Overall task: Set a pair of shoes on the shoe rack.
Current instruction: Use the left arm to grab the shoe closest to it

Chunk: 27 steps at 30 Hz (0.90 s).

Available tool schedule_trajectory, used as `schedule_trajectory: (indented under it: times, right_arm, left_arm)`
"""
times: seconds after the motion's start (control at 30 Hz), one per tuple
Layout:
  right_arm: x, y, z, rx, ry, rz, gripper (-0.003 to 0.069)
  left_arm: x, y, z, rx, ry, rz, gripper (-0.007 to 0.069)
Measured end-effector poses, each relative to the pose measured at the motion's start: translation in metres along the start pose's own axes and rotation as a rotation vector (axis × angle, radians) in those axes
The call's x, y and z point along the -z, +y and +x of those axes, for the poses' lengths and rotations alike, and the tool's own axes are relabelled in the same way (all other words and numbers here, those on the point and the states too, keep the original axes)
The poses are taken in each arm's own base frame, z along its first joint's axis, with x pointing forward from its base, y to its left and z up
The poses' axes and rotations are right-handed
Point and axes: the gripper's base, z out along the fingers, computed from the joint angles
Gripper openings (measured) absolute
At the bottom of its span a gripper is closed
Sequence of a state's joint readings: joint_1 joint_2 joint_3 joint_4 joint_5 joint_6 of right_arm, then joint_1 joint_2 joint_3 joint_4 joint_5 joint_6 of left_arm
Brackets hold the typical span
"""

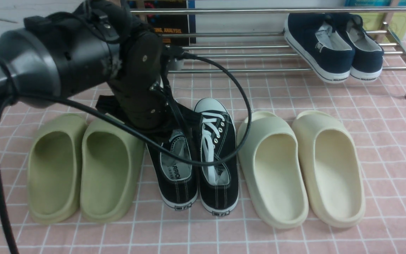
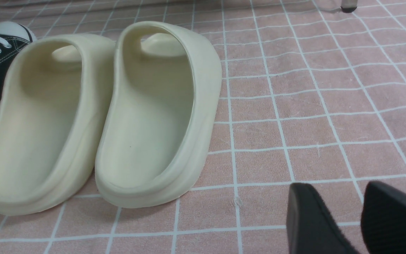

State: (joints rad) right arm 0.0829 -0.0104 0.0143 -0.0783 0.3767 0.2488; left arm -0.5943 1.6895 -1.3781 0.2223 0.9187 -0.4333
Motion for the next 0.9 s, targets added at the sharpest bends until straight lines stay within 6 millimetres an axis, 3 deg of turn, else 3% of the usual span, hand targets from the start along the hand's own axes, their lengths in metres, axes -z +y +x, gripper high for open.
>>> schedule_trajectory:
  times: [0.03, 0.13, 0.27, 0.43, 0.5, 0.67, 0.73, 0.9]
  right_arm:
    - [0.000, 0.000, 0.000, 0.000, 0.000, 0.000, 0.0237]
    - [0.000, 0.000, 0.000, 0.000, 0.000, 0.000, 0.0237]
    - [0.000, 0.000, 0.000, -0.001, 0.000, 0.000, 0.0237]
    - [0.000, 0.000, 0.000, -0.001, 0.000, 0.000, 0.0237]
    - [0.000, 0.000, 0.000, -0.001, 0.000, 0.000, 0.0237]
    - [0.000, 0.000, 0.000, -0.001, 0.000, 0.000, 0.0237]
    - [0.000, 0.000, 0.000, -0.001, 0.000, 0.000, 0.0237]
    - [0.000, 0.000, 0.000, -0.001, 0.000, 0.000, 0.0237]
  left_arm:
    - [-0.007, -0.003, 0.000, 0.011, 0.005, 0.001, 0.0346]
    - [-0.021, -0.006, 0.000, 0.042, 0.022, -0.002, 0.0441]
    - [-0.046, -0.009, 0.002, 0.080, 0.069, -0.022, 0.0460]
    - [-0.071, -0.010, 0.006, 0.100, 0.109, -0.068, 0.0379]
    - [-0.083, -0.009, 0.007, 0.121, 0.111, -0.103, 0.0269]
    - [-0.084, -0.006, 0.005, 0.141, 0.081, -0.139, 0.0065]
    - [-0.083, -0.005, 0.004, 0.141, 0.075, -0.147, 0.0024]
    - [-0.065, -0.001, 0.001, 0.107, 0.050, -0.153, 0.0019]
